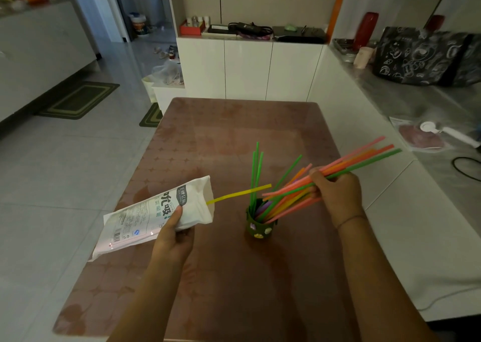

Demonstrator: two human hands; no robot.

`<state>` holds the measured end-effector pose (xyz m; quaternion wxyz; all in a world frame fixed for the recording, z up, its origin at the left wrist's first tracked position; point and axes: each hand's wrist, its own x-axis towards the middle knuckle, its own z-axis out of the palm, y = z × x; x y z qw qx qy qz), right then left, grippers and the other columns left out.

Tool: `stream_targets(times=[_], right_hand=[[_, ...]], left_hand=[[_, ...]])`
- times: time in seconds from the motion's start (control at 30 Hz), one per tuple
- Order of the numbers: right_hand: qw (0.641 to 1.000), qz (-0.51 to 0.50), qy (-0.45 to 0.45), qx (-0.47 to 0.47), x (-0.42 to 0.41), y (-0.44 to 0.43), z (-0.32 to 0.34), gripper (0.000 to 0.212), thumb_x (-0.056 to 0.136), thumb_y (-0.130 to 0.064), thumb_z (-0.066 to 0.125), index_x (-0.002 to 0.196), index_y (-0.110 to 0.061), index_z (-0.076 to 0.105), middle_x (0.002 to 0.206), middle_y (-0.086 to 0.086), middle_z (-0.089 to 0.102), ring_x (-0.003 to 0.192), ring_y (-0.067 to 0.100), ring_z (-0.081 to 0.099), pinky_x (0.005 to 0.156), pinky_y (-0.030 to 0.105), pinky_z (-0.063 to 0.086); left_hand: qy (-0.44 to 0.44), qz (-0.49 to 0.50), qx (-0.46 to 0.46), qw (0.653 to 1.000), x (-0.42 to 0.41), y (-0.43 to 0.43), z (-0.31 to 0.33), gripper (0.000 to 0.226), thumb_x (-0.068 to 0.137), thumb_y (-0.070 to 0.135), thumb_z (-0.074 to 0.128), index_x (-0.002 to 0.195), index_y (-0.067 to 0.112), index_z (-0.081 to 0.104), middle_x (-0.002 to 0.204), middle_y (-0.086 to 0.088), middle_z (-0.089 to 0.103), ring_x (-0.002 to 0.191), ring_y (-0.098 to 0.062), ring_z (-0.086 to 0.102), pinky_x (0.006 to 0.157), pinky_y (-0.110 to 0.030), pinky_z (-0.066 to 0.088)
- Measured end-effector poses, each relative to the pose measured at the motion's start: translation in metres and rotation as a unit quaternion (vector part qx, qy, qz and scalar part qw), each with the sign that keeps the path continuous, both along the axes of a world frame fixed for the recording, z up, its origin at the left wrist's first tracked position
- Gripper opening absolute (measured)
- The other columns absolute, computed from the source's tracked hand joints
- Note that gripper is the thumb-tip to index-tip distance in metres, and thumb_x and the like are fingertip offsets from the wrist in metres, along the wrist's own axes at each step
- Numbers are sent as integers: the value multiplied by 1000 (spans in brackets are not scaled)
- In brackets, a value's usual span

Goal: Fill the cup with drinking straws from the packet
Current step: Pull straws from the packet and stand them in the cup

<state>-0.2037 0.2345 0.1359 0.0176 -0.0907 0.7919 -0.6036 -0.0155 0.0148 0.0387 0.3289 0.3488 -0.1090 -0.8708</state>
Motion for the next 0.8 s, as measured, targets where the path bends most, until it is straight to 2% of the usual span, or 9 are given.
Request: stream_targets(times=[0.07, 0.13, 0.2, 0.3, 0.47, 0.63, 0.7, 0.8], right_hand=[[998, 4, 21, 63, 0, -4, -3, 32, 83, -19, 65, 56, -4, 65, 28, -11, 50, 32, -5, 51, 47, 12, 48], [993, 2, 49, 104, -1, -9, -8, 34, 81, -19, 67, 48, -10, 63, 35, -4, 55, 34, -2, 52, 57, 28, 54], [990, 10, 57, 131, -3, -14, -8, 27, 79, -19, 68, 56, -4, 67, 50, 12, 62, 40, 3, 57, 61, 35, 54], [987, 19, 58, 146, -9, -17, -6, 24, 76, -23, 71, 66, -1, 70, 57, 17, 65, 58, 28, 67, 64, 42, 57], [992, 30, 62, 101, -15, -17, -9, 17, 77, -17, 69, 67, -7, 60, 51, 8, 59, 48, 26, 64, 58, 46, 58], [992, 33, 61, 110, -16, -17, -11, 11, 80, -9, 66, 71, -11, 59, 57, 9, 59, 38, 2, 58, 44, 22, 51], [988, 38, 77, 130, -16, -19, -13, 11, 79, -10, 67, 71, -5, 61, 60, 15, 62, 42, 8, 62, 48, 28, 53], [975, 48, 112, 185, -16, -23, -15, 17, 75, -14, 70, 70, 0, 63, 66, 21, 65, 60, 34, 64, 60, 40, 53]], left_hand=[[-1, -5, -1, 1000, -1, 1, 0, 23, 88, 4, 60, 106, 18, 56, 80, 2, 76, 73, -12, 74, 56, -28, 59], [3, -9, 0, 1000, -1, 2, 0, 25, 87, 4, 61, 107, 18, 56, 82, 1, 77, 75, -13, 74, 58, -30, 60], [4, -9, 1, 1000, -1, 2, 0, 27, 86, 4, 62, 109, 18, 56, 84, 0, 77, 77, -14, 74, 59, -30, 60], [2, -6, 4, 1000, -2, 2, -1, 30, 85, 4, 63, 112, 17, 56, 85, 0, 77, 77, -14, 74, 57, -30, 59], [-2, -5, 2, 1000, -2, 3, -1, 25, 86, 4, 62, 107, 17, 57, 82, 0, 77, 76, -13, 74, 60, -31, 60], [-3, -2, -4, 1000, -4, 5, 0, 22, 87, 3, 61, 103, 17, 57, 81, 0, 76, 75, -14, 74, 63, -32, 61], [-1, -3, -2, 1000, -5, 5, 0, 24, 86, 2, 61, 104, 17, 57, 83, 0, 77, 76, -14, 74, 63, -32, 61], [-1, -11, -3, 1000, -8, 8, 1, 24, 85, 3, 62, 104, 17, 57, 85, 0, 77, 78, -14, 74, 66, -33, 61]])
